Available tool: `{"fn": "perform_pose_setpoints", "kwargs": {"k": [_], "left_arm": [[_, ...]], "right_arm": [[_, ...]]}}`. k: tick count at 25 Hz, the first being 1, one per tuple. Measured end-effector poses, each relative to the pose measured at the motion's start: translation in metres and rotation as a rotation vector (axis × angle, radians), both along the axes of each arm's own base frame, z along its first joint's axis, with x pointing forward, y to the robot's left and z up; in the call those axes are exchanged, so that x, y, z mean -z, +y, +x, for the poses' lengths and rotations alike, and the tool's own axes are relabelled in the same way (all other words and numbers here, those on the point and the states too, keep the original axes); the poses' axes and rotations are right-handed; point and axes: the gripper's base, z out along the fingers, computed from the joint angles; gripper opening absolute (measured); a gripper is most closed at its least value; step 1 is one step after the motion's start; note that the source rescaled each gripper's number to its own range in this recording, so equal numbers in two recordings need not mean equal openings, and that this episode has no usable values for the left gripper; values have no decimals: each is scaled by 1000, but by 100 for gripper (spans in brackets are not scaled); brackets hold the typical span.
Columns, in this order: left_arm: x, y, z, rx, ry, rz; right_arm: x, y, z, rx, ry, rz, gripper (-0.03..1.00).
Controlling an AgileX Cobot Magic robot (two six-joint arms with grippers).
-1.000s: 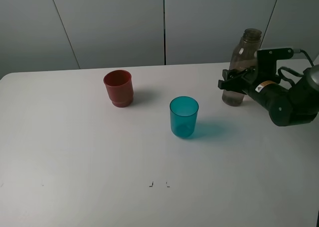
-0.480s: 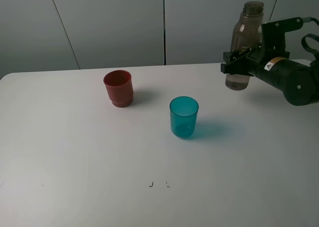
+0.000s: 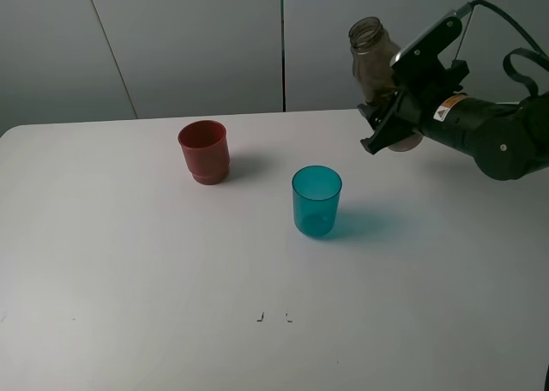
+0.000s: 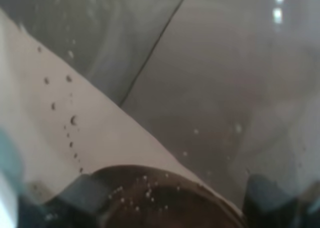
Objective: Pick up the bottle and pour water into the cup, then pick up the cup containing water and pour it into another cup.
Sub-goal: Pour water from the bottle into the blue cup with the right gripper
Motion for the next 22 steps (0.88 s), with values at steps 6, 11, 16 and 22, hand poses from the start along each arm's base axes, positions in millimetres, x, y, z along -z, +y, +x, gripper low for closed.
{"fn": "perform_pose_setpoints", "kwargs": {"k": [6, 11, 16, 22], "left_arm": [[0, 0, 0, 0, 0, 0], [0, 0, 0, 3, 0, 6], [0, 0, 0, 3, 0, 6], [0, 0, 0, 3, 0, 6]], "right_arm": [[0, 2, -1, -85, -65, -196, 0], [0, 3, -1, -138, -103, -304, 0], [1, 7, -3, -207, -131, -367, 0], [2, 3, -3, -266, -146, -404, 0]]}}
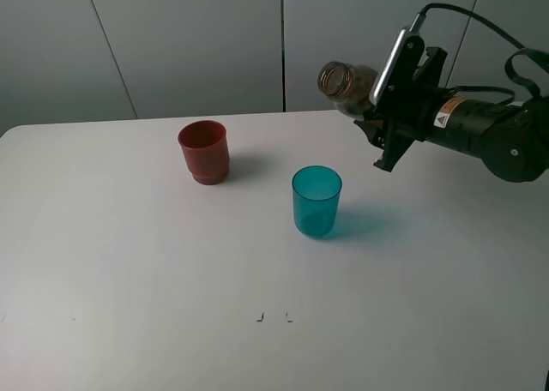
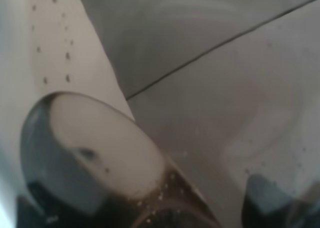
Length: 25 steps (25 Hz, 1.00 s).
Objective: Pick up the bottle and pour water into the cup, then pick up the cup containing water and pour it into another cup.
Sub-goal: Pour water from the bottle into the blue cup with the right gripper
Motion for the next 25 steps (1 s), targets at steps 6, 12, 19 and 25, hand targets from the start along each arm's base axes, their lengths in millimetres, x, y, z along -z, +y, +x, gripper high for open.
{"fn": "perform_pose_setpoints", "kwargs": {"k": [6, 12, 19, 25], "left_arm": [[0, 0, 0, 0, 0, 0], [0, 0, 0, 0, 0, 0], [0, 0, 0, 0, 0, 0], [0, 0, 0, 0, 0, 0]], "right_arm": [[2, -8, 1, -40, 6, -27, 0], [17, -5, -2, -122, 40, -103, 0], [21, -7, -1, -112, 30, -144, 0], [22, -9, 0, -142, -26, -256, 0]]}}
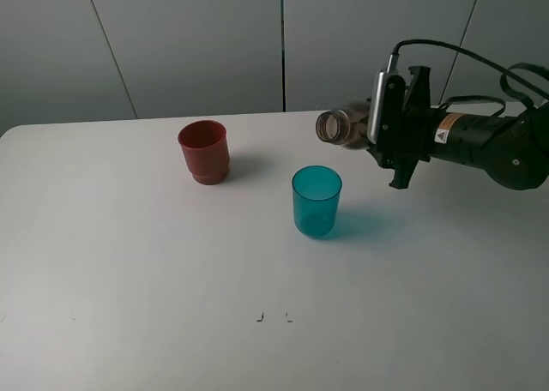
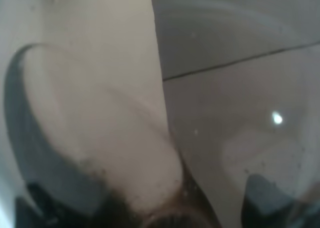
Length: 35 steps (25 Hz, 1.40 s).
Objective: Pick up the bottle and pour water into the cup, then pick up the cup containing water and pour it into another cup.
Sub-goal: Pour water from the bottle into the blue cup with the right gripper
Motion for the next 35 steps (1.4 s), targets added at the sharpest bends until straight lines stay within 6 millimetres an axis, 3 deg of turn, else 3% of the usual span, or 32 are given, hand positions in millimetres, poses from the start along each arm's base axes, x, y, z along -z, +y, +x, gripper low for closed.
{"fn": "perform_pose_setpoints", "kwargs": {"k": [35], "left_arm": [[0, 0, 0, 0, 0, 0]], "right_arm": [[-2, -2, 2, -71, -120, -182, 0]]}}
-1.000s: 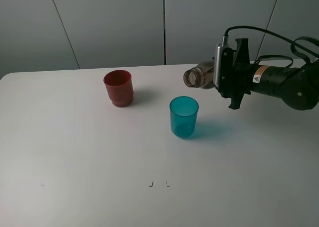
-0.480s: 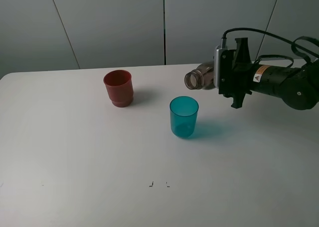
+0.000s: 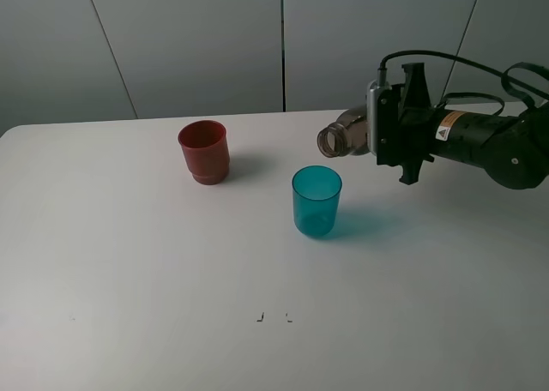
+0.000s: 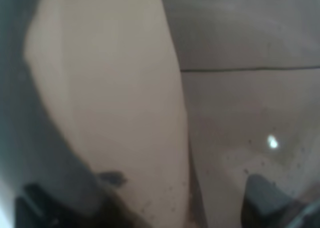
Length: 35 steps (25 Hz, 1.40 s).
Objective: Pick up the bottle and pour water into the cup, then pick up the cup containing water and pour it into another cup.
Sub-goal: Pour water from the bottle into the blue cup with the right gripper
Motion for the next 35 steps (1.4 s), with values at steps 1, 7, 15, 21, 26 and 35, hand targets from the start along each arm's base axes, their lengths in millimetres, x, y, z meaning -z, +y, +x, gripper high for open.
{"fn": "perform_pose_setpoints", "kwargs": {"k": [1, 7, 15, 21, 26, 35], "left_arm": [[0, 0, 0, 0, 0, 0], [0, 0, 0, -3, 0, -6], [0, 0, 0, -3, 0, -6], [0, 0, 0, -3, 0, -6], [0, 0, 0, -3, 0, -6], [0, 0, 0, -3, 0, -6]], "right_arm": [[0, 0, 0, -3, -3, -6, 0], [0, 0, 0, -16, -16, -32, 0], [0, 0, 0, -31, -32, -64, 0], [0, 0, 0, -38, -44, -74, 0], [-1, 0, 0, -42, -52, -76, 0], [-3, 1, 1, -55, -82, -88, 0]]}}
